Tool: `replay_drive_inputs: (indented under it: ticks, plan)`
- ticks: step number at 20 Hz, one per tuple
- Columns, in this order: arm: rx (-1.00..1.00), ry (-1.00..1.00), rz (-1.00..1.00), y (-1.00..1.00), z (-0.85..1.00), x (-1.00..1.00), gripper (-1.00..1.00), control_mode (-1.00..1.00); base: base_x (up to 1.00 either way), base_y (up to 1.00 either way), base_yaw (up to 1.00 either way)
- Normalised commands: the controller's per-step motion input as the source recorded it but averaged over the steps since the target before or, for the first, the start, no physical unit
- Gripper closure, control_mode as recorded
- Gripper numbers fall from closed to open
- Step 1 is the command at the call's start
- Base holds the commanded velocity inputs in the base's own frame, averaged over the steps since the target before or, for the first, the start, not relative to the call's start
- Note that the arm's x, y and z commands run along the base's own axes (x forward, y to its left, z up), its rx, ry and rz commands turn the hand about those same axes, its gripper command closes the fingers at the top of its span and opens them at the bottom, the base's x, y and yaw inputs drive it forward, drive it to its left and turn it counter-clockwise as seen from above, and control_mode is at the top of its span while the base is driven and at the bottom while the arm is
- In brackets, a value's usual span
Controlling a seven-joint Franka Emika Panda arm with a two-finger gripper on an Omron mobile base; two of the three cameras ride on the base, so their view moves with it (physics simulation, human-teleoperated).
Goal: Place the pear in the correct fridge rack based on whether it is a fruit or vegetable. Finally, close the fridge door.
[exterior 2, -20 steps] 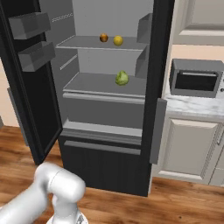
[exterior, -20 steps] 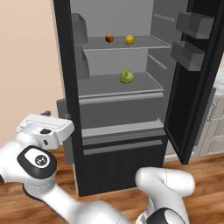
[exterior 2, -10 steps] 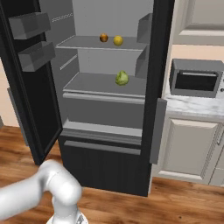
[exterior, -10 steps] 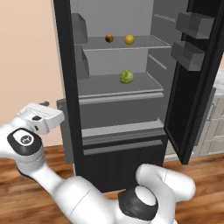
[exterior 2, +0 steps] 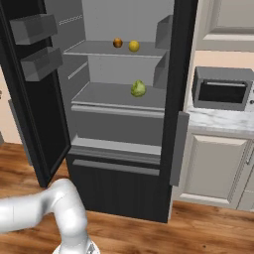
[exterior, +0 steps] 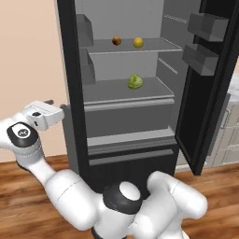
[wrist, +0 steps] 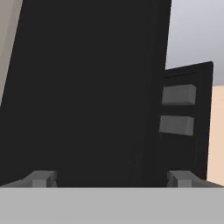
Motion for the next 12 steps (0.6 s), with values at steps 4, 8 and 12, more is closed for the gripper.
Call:
replay_drive_inputs:
  ticks: [4,8,12]
  plan:
    - [0.00,0.00,-0.02,-0.11,0.00,0.50,-1.00,-1.00,0.00,0.00,0.00]
    - [0.03,0.00,0.00,-0.60,0.00,0.35,-1.00,-1.00,0.00,0.00,0.00]
    - [0.04,0.00,0.00,-0.68,0.00,0.43,-1.00,-1.00,0.00,0.00,0.00]
